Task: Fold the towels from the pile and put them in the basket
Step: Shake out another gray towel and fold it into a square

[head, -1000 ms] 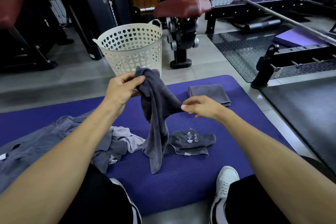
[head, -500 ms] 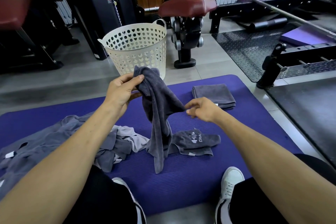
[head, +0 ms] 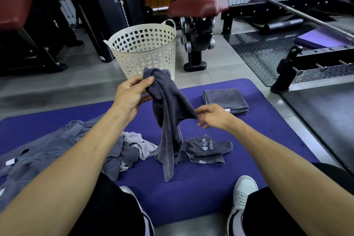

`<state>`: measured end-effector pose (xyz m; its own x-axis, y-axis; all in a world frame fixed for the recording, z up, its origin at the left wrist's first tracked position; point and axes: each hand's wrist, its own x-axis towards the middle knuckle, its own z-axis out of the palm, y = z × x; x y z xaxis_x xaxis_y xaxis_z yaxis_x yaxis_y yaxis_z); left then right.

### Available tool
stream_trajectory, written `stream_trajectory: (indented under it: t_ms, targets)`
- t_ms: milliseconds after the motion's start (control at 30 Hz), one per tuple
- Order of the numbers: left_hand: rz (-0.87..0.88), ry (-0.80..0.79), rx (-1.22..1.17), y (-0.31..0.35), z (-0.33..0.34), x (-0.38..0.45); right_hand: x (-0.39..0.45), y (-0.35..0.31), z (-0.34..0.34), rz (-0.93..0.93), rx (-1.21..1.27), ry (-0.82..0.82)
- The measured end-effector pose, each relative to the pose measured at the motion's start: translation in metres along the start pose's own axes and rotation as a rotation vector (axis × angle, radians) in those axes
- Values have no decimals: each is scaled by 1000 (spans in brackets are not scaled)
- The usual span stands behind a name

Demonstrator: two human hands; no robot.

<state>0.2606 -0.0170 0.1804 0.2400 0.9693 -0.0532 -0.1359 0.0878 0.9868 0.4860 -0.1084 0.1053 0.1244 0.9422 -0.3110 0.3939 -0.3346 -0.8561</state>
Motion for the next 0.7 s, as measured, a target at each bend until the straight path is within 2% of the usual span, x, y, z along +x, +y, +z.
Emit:
stream_trajectory:
  t_ms: [333,500,700]
  targets:
    - [-43,20,-48,0,0,0,9,6,3,-43,-8,90]
    - [-51,5,-37,-2,0,1,11,8,4,-110,-141,166]
    - [-132,31,289,-19,-11,10,9,-7,-12,-84,117,341]
